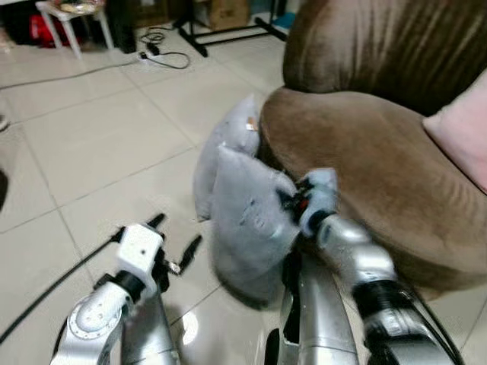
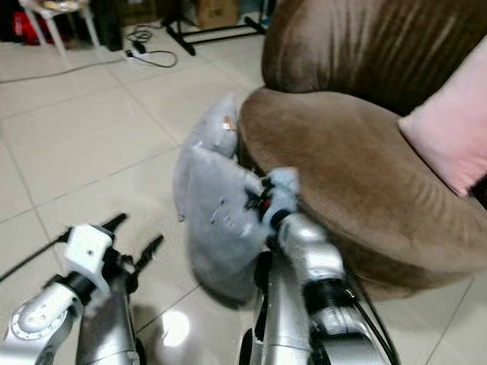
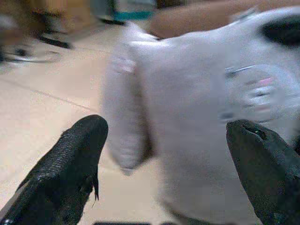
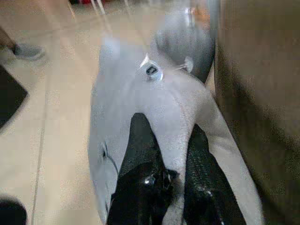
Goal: Move the pillow to the sofa from floor
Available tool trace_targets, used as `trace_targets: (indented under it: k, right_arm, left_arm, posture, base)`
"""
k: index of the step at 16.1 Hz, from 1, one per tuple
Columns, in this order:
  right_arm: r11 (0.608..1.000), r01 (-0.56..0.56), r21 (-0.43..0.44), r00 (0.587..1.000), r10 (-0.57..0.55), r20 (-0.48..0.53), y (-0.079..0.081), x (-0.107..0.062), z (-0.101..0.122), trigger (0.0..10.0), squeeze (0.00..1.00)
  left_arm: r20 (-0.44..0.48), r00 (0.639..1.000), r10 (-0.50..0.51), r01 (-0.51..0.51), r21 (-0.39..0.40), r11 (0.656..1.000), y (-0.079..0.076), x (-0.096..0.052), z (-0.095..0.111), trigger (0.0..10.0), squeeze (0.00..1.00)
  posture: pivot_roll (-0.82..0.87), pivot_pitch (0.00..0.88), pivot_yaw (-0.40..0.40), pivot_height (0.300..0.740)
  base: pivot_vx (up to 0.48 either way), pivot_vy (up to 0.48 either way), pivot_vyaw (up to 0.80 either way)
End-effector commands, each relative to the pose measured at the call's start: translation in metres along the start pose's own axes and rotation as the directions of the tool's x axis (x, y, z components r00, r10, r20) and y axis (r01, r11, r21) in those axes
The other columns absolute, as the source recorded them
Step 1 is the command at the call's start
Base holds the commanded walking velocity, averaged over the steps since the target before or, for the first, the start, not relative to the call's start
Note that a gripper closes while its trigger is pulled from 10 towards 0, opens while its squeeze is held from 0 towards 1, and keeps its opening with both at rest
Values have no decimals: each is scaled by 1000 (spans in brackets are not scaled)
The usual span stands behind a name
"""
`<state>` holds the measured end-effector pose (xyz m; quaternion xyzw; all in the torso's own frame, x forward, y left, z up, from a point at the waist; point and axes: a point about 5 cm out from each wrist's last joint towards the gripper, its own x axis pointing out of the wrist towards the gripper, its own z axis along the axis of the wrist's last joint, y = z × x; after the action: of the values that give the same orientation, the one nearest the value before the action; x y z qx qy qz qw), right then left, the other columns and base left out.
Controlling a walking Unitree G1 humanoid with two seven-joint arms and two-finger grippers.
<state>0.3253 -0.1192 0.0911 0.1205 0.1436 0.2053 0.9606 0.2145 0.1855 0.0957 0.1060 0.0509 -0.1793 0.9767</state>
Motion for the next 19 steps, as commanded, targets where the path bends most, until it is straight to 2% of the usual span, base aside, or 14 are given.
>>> trace_targets:
  k: [1,2,3,5,6,7,9,10,11,12,15,17,18,19]
  right_arm:
    - [1000,-12,19,992,10,122,4,-10,30,3765,0]
    - [1000,-13,-11,990,14,138,6,-14,34,10000,0]
    - [998,-21,-57,987,30,159,10,-18,38,10000,0]
    - [999,-31,-11,944,33,330,28,-38,77,10000,0]
    - [1000,-1,-5,923,3,386,26,-42,95,10000,0]
    - [1000,20,4,907,-20,420,24,-44,107,10000,0]
    - [995,79,54,812,-96,576,10,-54,164,10000,0]
    - [993,100,60,775,-115,622,5,-59,181,10000,0]
    - [984,157,82,695,-169,699,-7,-76,211,10000,0]
    - [977,193,93,663,-199,722,-13,-84,221,10000,0]
    - [956,274,104,611,-257,749,-23,-96,238,10000,0]
    - [943,329,48,658,-265,705,-27,-88,232,10000,0]
    - [934,358,-5,707,-268,654,-26,-77,221,10000,0]
    - [909,386,-156,826,-265,498,-21,-53,188,10000,0]
  left_arm:
    - [-4,996,86,-85,29,996,6,-3,3,10000,0]
    - [-2,994,112,-112,25,993,8,-5,3,10000,0]
    - [3,990,138,-138,25,990,10,-5,4,10000,0]
    - [68,983,169,-171,30,985,14,5,18,10000,0]
    - [94,982,166,-170,34,985,14,11,25,10000,0]
    - [109,980,166,-170,35,985,14,13,29,10000,0]
    - [143,976,167,-175,42,984,15,19,40,10000,0]
    - [148,975,166,-175,46,984,16,20,42,10000,0]
    - [151,974,169,-178,53,983,18,22,42,10000,0]
    - [152,974,170,-180,55,982,19,22,43,10000,0]
    - [149,975,166,-176,56,983,19,21,43,10000,0]
    - [142,977,159,-169,58,984,19,21,43,10000,0]
    - [141,977,159,-169,60,984,20,22,42,10000,0]
    - [138,978,158,-168,63,984,21,25,42,10000,0]
  posture:
    - [80,0,-102,436]
    - [78,0,-101,436]
    - [77,0,-99,436]
    - [81,0,-80,445]
    - [86,0,-77,455]
    - [91,0,-79,460]
    - [99,0,-82,480]
    - [101,0,-81,485]
    - [102,0,-82,500]
    - [104,0,-86,510]
    - [104,0,-85,530]
    - [101,0,-82,550]
    - [100,0,-79,560]
    - [97,0,-73,570]
  base:
    - [0,0,0]
    - [0,0,0]
    - [0,0,0]
    - [0,0,0]
    - [0,0,0]
    - [0,0,0]
    - [0,0,0]
    - [0,0,0]
    - [0,0,0]
    - [0,0,0]
    - [0,0,0]
    - [0,0,0]
    - [0,0,0]
    - [0,0,0]
